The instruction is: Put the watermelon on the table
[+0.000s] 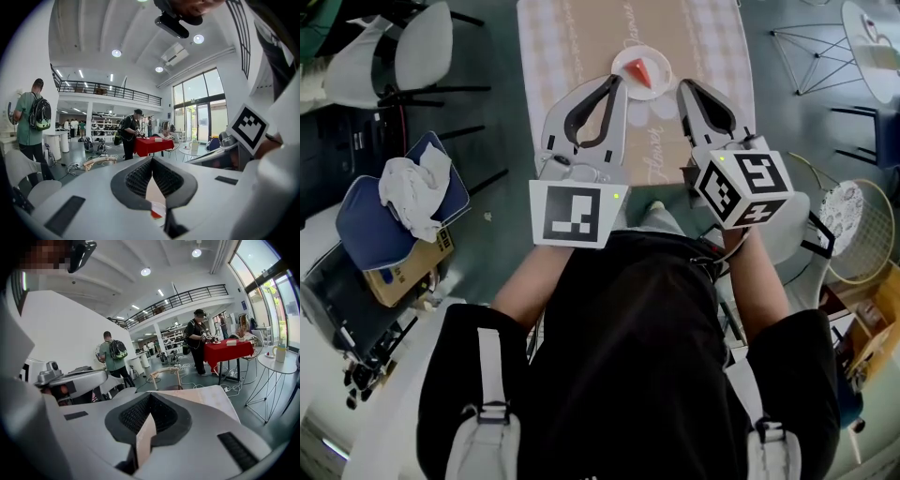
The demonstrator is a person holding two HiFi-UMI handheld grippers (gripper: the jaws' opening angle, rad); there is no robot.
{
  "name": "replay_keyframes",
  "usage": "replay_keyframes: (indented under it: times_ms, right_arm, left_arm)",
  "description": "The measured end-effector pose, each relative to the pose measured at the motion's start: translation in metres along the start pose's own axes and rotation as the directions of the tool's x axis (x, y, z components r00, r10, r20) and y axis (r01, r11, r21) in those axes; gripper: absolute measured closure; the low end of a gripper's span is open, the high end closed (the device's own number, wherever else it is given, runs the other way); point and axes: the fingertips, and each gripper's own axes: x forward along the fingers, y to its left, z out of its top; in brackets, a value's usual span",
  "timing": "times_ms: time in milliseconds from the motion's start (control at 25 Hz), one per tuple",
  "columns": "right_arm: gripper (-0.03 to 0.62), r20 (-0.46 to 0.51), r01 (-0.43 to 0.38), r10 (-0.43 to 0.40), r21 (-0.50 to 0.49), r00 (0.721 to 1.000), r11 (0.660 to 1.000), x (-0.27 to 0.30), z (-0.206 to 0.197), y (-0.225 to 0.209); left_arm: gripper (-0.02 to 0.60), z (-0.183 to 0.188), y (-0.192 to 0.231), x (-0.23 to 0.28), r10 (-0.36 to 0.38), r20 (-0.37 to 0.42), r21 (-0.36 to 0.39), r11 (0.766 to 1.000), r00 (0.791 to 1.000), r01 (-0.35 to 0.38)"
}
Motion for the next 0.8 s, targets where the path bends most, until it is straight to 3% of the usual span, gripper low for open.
replay_keyframes:
  times_ms: [400, 800]
  right_arm:
    - [0.580, 0.061, -0.043, 0.044, -0.028, 0.997, 0.999, -0.093, -0.015, -0.001]
    - [0.580, 0.106, -0.065, 0.070, -0.044, 0.992, 0.997, -0.191, -0.038, 0.008]
  left_arm:
    - [0.569, 0.014, -0.070, -0.057, 0.081, 0.041, 0.036, 0.996, 0.996, -0.082]
    - [0.569, 0.018, -0.145, -0.127, 0.101, 0.057, 0.079, 0.991, 0.993, -0.105]
